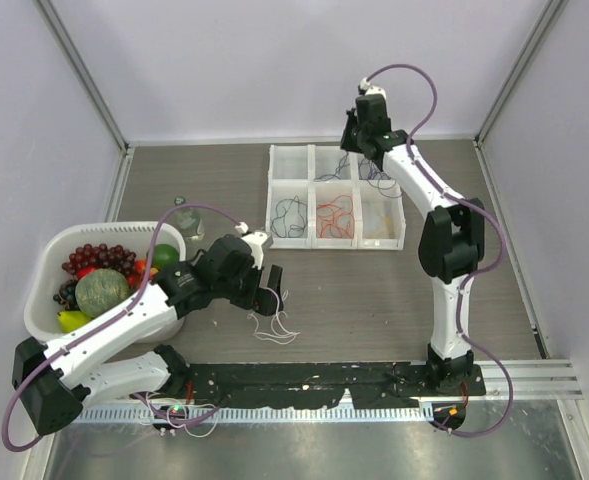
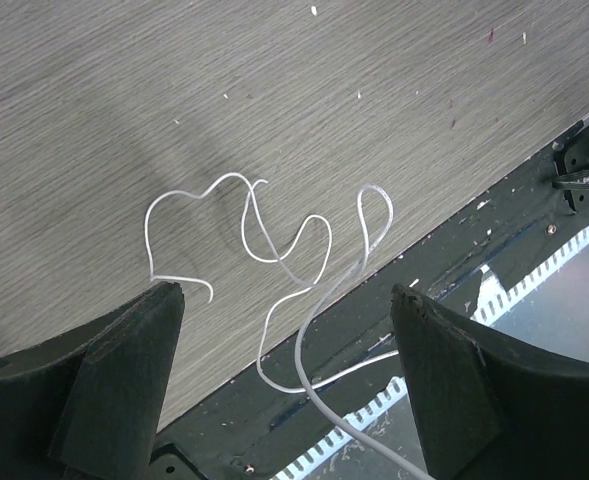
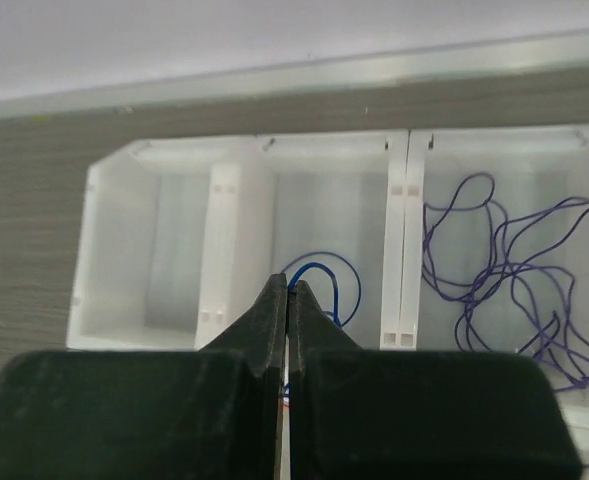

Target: Untangle the cables

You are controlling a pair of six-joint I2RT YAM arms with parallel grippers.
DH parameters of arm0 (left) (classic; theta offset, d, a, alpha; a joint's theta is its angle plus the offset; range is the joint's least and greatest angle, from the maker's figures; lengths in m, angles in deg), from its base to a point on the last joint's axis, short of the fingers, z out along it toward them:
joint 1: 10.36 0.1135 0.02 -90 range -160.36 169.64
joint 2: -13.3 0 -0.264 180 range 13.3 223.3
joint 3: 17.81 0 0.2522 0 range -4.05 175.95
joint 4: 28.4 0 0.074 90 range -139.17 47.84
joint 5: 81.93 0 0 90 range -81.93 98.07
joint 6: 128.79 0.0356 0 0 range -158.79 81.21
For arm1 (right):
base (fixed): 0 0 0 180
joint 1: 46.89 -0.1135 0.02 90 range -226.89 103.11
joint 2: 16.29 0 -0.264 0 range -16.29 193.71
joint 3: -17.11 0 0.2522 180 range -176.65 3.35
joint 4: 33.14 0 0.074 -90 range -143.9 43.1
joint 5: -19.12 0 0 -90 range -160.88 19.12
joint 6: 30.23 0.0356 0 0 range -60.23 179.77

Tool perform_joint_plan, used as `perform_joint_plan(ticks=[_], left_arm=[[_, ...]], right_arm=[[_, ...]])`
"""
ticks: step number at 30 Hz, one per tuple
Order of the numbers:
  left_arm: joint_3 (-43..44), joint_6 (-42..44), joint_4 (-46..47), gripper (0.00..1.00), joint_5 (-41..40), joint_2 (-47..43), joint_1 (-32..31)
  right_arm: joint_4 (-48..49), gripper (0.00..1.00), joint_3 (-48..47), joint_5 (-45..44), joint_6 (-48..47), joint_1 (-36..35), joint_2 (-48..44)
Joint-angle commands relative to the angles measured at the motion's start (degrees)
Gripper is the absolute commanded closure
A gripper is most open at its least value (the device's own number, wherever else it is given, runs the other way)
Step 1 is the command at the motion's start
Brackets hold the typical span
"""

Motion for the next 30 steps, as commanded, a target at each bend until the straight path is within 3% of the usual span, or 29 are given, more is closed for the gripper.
perform_joint_plan(ticks=[1,3,6,8,15,22,25,28,30], left_arm=[[3.0,1.5,0.0,0.11,0.7,-0.3,0.3],[3.6,1.5,-0.7,0.11,0.7,-0.2,0.3],[4.4,1.5,-1.1,0.11,0.7,0.2,0.3],[4.8,1.3,-1.0,0.11,0.8,0.3,0.2],[5.1,-0.9,-0.4,0.11,1.0,0.4,0.4],[4.8,-4.3,0.0,0.12,0.9,1.8,1.0],[5.2,-5.3,-0.1,0.13,2.0,3.5,1.6],[5.7,-5.9,-0.1,0.13,3.0,5.2,2.1],[6.0,-6.3,-0.2,0.13,4.0,6.0,2.4]], right_arm=[[-0.2,0.99,-1.7,2.7,0.0,-1.3,4.4],[-2.7,0.96,-4.1,2.2,0.0,-1.9,7.2],[-9.1,0.73,-9.7,1.3,-0.2,-1.9,10.5],[-12.4,0.64,-13.6,1.0,-1.3,-1.8,11.9],[-18.7,0.21,-13.4,-2.7,-0.8,-2.0,4.2],[-20.6,0.19,4.2,0.0,-0.7,-3.5,-12.3],[-14.1,0.20,16.8,13.9,-0.9,-5.5,-24.8],[-3.9,0.21,36.8,32.7,-2.4,-8.8,-37.5],[1.6,0.22,45.9,37.6,-3.3,-13.8,-45.3]])
